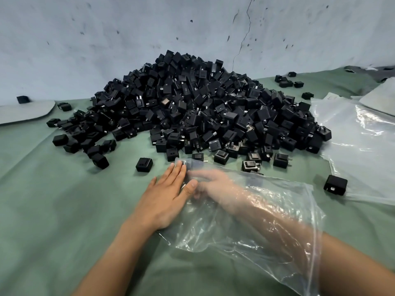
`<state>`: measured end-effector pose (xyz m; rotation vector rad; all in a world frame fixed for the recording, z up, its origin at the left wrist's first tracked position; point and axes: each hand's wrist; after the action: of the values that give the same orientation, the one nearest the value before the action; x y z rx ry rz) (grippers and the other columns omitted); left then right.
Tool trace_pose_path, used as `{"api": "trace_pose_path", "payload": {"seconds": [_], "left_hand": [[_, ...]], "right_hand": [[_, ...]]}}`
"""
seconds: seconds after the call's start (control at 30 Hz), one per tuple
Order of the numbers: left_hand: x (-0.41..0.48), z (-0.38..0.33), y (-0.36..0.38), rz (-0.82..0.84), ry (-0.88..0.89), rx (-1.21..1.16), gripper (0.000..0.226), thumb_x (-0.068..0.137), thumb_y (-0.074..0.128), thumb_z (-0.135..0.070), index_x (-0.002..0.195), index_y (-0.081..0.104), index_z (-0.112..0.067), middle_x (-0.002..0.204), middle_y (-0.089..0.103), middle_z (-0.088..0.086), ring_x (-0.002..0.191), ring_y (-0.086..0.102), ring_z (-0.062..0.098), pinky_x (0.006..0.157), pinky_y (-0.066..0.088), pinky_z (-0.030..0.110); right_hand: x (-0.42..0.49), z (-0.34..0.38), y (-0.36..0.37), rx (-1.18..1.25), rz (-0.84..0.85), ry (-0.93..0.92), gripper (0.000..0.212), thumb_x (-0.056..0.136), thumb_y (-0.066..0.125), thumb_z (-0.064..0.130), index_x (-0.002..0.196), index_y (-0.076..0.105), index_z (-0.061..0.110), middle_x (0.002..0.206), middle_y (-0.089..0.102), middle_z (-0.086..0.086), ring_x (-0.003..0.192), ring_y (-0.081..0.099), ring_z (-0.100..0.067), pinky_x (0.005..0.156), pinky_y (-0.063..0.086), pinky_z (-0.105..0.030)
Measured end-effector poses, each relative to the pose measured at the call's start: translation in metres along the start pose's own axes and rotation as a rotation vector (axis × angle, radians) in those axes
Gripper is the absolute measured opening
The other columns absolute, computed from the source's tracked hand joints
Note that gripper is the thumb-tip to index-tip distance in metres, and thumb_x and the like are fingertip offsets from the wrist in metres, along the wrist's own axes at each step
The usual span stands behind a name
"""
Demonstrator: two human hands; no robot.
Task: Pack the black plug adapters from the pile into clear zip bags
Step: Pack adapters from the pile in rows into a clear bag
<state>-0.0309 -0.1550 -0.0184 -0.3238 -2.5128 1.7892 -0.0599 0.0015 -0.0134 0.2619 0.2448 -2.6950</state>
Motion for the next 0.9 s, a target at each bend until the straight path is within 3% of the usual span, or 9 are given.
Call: {"api": "trace_pose_path", "payload": {"seconds": [0.13,0.27,0.4,0.47,0.53,0.63,0.73,0.8,0.9], "left_hand": [[0.0,0.001,0.0,-0.002,0.016,0.0,0.089,0.072,-0.008,-0.077,0.149,-0.013,-0.033,0.153,-0.022,-0.021,0.14,-0.02,-0.004,0.121,-0.002,0.034],[0.0,0.002,0.0,-0.002,0.021,0.022,0.089,0.073,-0.006,-0.077,0.15,-0.012,-0.032,0.153,-0.021,-0.02,0.141,-0.018,-0.003,0.121,0.0,0.031],[0.0,0.003,-0.004,-0.035,0.031,-0.044,0.086,0.077,0.0,-0.075,0.153,0.002,-0.035,0.157,-0.008,-0.022,0.145,-0.005,-0.002,0.121,0.006,0.031],[0.001,0.005,-0.009,-0.097,0.019,-0.084,0.073,0.087,0.011,-0.068,0.153,0.012,-0.036,0.158,0.004,-0.022,0.145,0.007,0.001,0.12,0.013,0.034],[0.005,0.007,-0.009,-0.148,0.006,-0.053,0.058,0.099,0.024,-0.053,0.153,0.016,-0.032,0.159,0.01,-0.018,0.146,0.011,0.003,0.12,0.015,0.032],[0.017,0.004,-0.012,-0.102,-0.008,-0.007,0.055,0.104,0.03,-0.039,0.154,0.014,-0.024,0.161,0.007,-0.01,0.147,0.005,0.005,0.12,0.012,0.032],[0.031,-0.001,-0.014,-0.039,-0.041,0.074,0.061,0.103,0.026,-0.047,0.155,0.007,-0.022,0.162,0.001,-0.006,0.148,0.002,0.009,0.121,0.012,0.038],[0.034,-0.002,-0.009,0.006,-0.039,0.113,0.064,0.102,0.021,-0.052,0.155,0.001,-0.022,0.162,-0.005,-0.005,0.148,-0.002,0.01,0.121,0.009,0.039],[0.032,-0.002,0.001,-0.01,-0.022,0.142,0.068,0.099,0.017,-0.058,0.155,-0.004,-0.024,0.16,-0.011,-0.009,0.146,-0.01,0.006,0.121,0.001,0.037]], "right_hand": [[0.004,0.007,-0.005,-0.132,0.129,0.025,0.041,0.095,0.042,-0.005,0.128,0.057,0.014,0.107,0.067,-0.018,0.077,0.059,-0.017,0.069,0.049,-0.026],[0.009,0.004,-0.006,-0.11,0.134,0.06,0.042,0.093,0.044,-0.006,0.126,0.059,0.015,0.109,0.067,-0.017,0.083,0.06,-0.023,0.086,0.053,-0.036],[0.013,-0.005,-0.01,0.501,0.169,0.134,0.039,0.09,0.045,-0.014,0.114,0.062,0.012,0.101,0.072,-0.006,0.084,0.071,-0.015,0.068,0.055,-0.02],[0.015,-0.012,-0.015,0.767,0.111,0.179,0.044,0.088,0.046,-0.015,0.123,0.056,0.009,0.104,0.071,-0.01,0.089,0.071,-0.023,0.069,0.056,-0.022],[0.016,-0.019,-0.015,0.879,0.123,0.192,0.049,0.087,0.046,-0.015,0.129,0.05,0.01,0.109,0.071,-0.012,0.098,0.069,-0.03,0.073,0.056,-0.025],[0.015,-0.013,-0.014,0.844,0.163,0.204,0.053,0.085,0.048,-0.015,0.132,0.05,0.009,0.124,0.062,-0.015,0.101,0.067,-0.029,0.077,0.056,-0.026],[0.014,-0.002,-0.016,0.696,0.225,0.178,0.052,0.085,0.046,-0.018,0.123,0.055,0.016,0.125,0.061,-0.007,0.095,0.07,-0.018,0.074,0.055,-0.022],[0.013,0.005,-0.018,0.565,0.254,0.176,0.059,0.085,0.043,-0.02,0.129,0.053,0.017,0.127,0.06,-0.001,0.101,0.066,-0.015,0.077,0.055,-0.023],[0.013,0.016,-0.022,0.49,0.19,0.237,0.051,0.086,0.045,-0.018,0.128,0.058,0.008,0.13,0.059,-0.011,0.09,0.063,-0.015,0.071,0.053,-0.025]]}}
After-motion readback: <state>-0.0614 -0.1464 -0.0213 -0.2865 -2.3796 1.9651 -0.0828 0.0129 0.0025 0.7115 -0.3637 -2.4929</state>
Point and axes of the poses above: each hand's wrist, its own x-axis towards the middle knuckle, its own y-axis out of the palm, z = x × y
